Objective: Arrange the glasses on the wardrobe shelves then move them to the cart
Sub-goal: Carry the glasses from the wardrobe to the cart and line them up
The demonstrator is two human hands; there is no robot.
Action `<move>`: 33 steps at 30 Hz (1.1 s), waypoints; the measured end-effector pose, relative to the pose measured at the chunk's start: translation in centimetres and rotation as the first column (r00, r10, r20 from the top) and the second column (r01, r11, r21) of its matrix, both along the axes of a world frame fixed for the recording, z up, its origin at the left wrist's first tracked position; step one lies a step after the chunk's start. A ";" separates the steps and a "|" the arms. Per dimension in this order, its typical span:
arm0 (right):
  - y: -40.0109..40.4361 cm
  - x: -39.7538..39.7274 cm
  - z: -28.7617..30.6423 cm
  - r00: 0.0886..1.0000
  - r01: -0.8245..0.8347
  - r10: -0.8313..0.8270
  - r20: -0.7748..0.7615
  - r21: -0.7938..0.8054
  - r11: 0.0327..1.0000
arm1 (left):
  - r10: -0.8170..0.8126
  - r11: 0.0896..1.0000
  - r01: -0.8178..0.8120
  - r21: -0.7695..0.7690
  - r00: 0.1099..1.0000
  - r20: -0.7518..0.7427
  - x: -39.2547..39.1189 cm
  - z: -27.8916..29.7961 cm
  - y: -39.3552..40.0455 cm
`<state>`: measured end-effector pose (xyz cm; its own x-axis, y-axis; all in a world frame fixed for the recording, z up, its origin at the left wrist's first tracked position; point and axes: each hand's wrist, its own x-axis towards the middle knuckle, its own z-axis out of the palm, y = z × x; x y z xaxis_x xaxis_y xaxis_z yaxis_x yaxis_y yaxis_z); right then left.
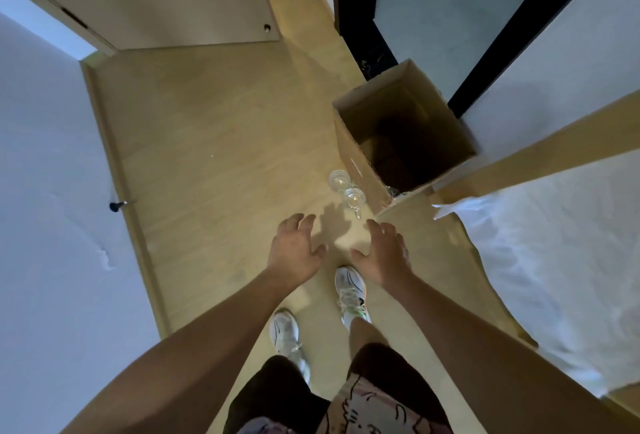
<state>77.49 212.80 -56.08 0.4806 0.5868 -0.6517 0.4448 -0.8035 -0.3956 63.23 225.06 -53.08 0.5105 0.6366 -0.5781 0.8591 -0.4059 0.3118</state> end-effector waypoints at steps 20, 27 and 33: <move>7.2 -1.8 -23.3 0.992 0.110 -0.114 -0.053 -0.077 0.991 | -0.121 0.991 0.130 -0.032 0.973 0.194 2.2 -23.2 7.8; 8.9 -1.1 -33.5 0.974 0.226 -0.225 0.026 -0.059 0.972 | -0.106 0.992 0.121 -0.045 0.963 0.247 2.9 -34.8 10.5; 11.0 2.1 -40.5 0.958 0.260 -0.270 0.101 0.099 0.960 | -0.192 0.981 0.183 0.061 0.950 0.247 4.5 -43.3 12.5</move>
<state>79.61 223.75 -96.58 0.6935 0.4788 -0.5383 0.2656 -0.8645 -0.4267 67.71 237.54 -96.42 0.7481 0.5339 -0.3941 0.6626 -0.5676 0.4888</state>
